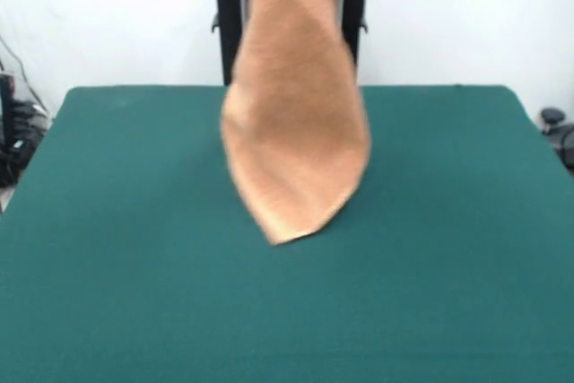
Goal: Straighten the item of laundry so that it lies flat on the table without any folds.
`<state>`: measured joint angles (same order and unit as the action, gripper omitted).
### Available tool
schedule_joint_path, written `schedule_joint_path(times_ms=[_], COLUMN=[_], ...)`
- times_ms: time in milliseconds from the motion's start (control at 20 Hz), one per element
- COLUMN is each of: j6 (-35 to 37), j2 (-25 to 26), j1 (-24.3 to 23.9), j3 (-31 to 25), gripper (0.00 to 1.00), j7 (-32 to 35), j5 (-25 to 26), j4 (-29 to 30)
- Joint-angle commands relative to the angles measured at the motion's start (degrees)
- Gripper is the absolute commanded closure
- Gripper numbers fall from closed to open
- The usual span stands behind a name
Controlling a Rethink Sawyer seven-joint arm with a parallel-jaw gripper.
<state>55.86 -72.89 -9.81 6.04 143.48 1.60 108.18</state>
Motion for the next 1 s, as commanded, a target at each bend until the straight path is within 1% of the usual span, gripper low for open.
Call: schedule_joint_path(times_ms=[50,150,200,300,500,650,850,1000], j6=[9.0,10.9,12.7,14.8,18.1,19.8,20.4,17.8], j2=[1.2,0.8,0.4,0.2,0.5,1.1,3.9,7.1], j1=[4.3,4.6,4.8,5.3,6.3,6.5,3.9,1.6], j3=[0.6,0.4,-0.1,-0.5,-0.2,0.1,0.1,-0.4], gripper=[1.00,1.00,1.00,1.00,1.00,1.00,1.00,1.00], j7=[22.1,22.6,23.7,25.5,28.6,30.4,27.8,22.9], j5=[-8.8,-11.5,-14.1,-16.5,-17.2,-18.9,-25.6,-31.6], j4=[-0.6,-1.4,-1.9,-2.9,-5.6,-5.7,-0.5,4.6])
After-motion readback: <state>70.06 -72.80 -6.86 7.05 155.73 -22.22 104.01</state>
